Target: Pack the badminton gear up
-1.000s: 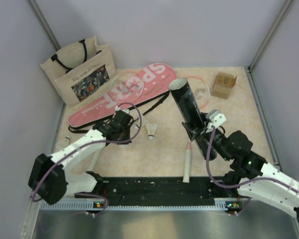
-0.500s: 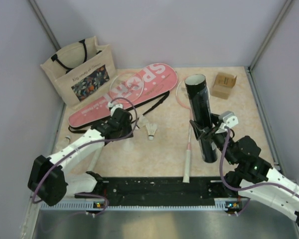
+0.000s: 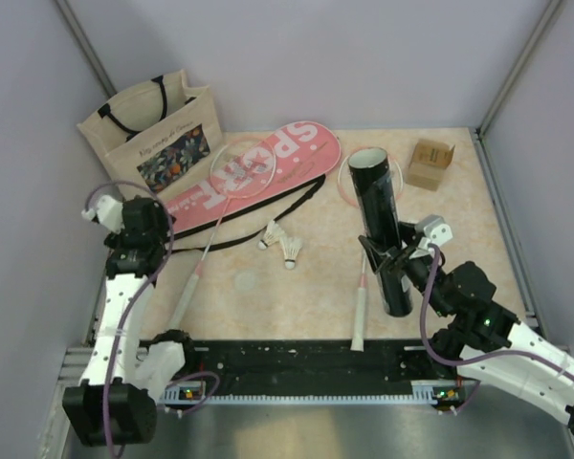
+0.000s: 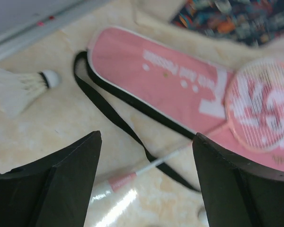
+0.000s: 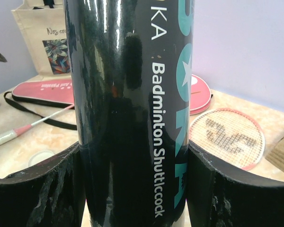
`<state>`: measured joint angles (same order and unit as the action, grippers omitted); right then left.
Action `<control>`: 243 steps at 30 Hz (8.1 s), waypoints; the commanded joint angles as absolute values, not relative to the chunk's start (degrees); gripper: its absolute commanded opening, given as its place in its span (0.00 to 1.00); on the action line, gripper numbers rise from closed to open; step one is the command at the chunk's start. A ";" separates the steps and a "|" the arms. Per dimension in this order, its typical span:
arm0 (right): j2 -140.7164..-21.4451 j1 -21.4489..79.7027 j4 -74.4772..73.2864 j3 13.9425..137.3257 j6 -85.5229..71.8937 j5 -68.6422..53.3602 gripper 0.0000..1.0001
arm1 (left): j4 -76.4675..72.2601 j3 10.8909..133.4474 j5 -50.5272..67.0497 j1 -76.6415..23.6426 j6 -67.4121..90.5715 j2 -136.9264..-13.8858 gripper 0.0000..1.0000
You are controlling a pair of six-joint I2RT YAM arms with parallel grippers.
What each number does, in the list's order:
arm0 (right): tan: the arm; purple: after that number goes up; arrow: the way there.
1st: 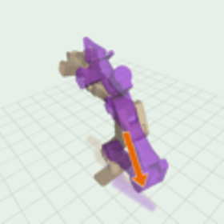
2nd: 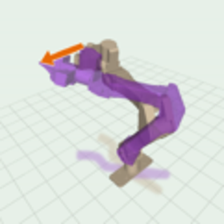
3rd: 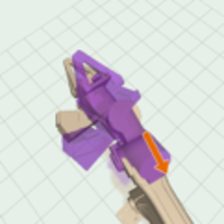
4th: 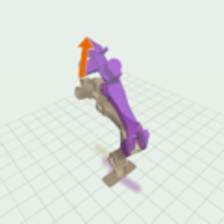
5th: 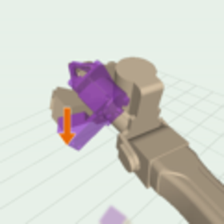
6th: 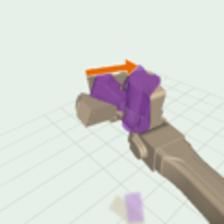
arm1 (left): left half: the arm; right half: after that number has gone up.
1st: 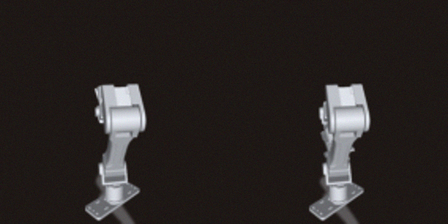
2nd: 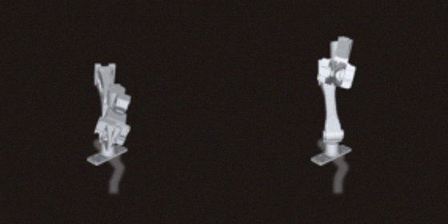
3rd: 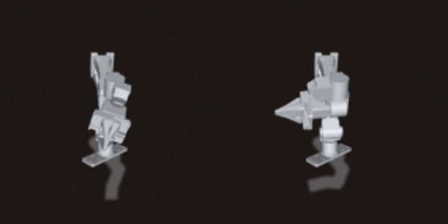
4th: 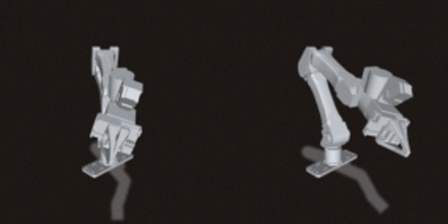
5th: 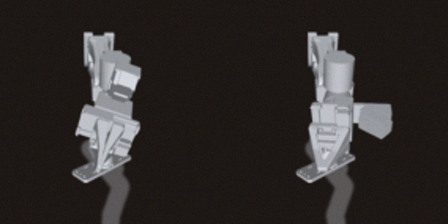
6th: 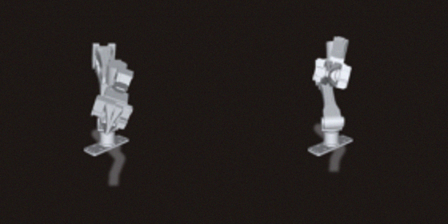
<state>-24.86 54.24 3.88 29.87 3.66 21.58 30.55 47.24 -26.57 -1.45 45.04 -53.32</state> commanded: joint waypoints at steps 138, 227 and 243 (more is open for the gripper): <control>-45.97 54.05 -2.37 41.14 49.48 -0.79 0.27 | 48.00 66.80 41.66 -9.23 29.17 -43.25 0.00; -35.61 53.00 12.66 31.90 24.27 8.96 0.25 | 39.91 67.85 14.85 -10.37 27.40 -66.52 0.53; -28.74 53.09 8.79 31.90 21.71 6.77 0.25 | 38.41 90.34 26.79 -16.00 0.80 -102.90 0.52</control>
